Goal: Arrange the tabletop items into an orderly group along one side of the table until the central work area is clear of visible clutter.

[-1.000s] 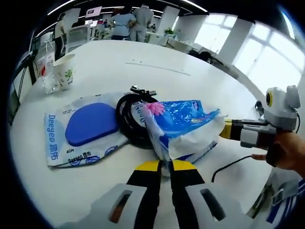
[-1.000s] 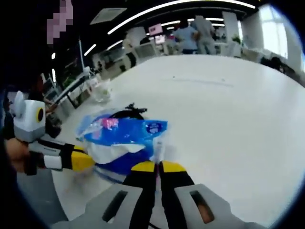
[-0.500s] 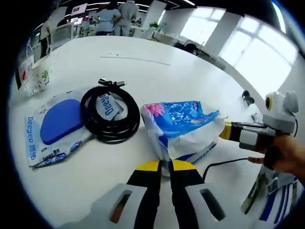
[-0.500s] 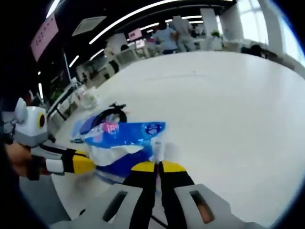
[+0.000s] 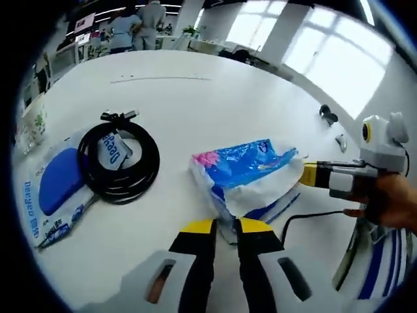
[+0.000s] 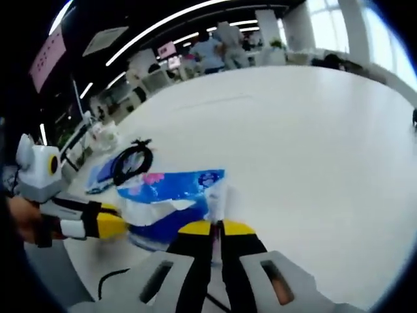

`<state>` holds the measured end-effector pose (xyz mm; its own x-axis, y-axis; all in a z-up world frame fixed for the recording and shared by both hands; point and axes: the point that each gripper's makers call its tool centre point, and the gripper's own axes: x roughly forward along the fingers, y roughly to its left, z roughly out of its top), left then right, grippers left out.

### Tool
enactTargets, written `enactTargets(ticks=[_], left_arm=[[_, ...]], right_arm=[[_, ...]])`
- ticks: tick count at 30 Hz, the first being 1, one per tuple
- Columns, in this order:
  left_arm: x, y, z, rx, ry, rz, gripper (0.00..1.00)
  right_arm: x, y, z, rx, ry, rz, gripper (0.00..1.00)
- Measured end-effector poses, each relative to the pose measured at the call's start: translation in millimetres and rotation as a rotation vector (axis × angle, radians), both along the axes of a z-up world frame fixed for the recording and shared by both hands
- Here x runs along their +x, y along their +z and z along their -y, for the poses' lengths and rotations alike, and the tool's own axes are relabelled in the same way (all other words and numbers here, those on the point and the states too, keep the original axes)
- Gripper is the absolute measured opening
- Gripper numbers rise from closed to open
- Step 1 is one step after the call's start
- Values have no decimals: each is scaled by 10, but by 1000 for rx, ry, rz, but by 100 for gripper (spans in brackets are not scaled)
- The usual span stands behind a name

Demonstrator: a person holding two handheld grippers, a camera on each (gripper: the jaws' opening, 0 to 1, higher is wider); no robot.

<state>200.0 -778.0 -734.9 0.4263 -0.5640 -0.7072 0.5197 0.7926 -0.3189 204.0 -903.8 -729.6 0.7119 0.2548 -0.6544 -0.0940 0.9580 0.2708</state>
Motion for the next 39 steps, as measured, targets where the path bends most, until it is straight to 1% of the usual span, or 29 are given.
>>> enactTargets(ticks=[3,7,9,12,15,17,18,24,27,33,34,36,39], left_arm=[[19,-4,-18,-8,7,-6,12],[59,14,-58,-9,13,5,16],[81,28,-87,3,7,21,18],[118,56,-161,11,12,37,25],[164,97,-226,-16,41,41,25],[186,121,-280,-16,49,54,27],[199,133,-318,-16,55,58,28],[270,237,-460,-40,96,74,30],[319,313,-530,-48,107,96,31],[369,426,-622,-69,123,132,35],[376,425,-645,-69,127,138,35],[371,431,-672,-71,132,144,36],[358,439,-720,-80,145,153,38]], right_arm=[[6,-10,-3,-10,-6,-1,2],[13,2,-3,-16,-16,2,5],[46,41,77,-40,-61,27,12],[28,53,122,-46,-77,16,17],[20,68,167,-63,-83,16,23],[3,56,212,-78,-96,4,31],[-2,57,226,-81,-102,2,33],[-8,76,237,-76,-126,1,35],[9,105,229,-71,-139,10,38],[49,168,195,-64,-141,26,41],[67,198,180,-56,-139,37,42],[136,289,152,-29,-148,92,44],[137,297,113,-44,-122,79,48]])
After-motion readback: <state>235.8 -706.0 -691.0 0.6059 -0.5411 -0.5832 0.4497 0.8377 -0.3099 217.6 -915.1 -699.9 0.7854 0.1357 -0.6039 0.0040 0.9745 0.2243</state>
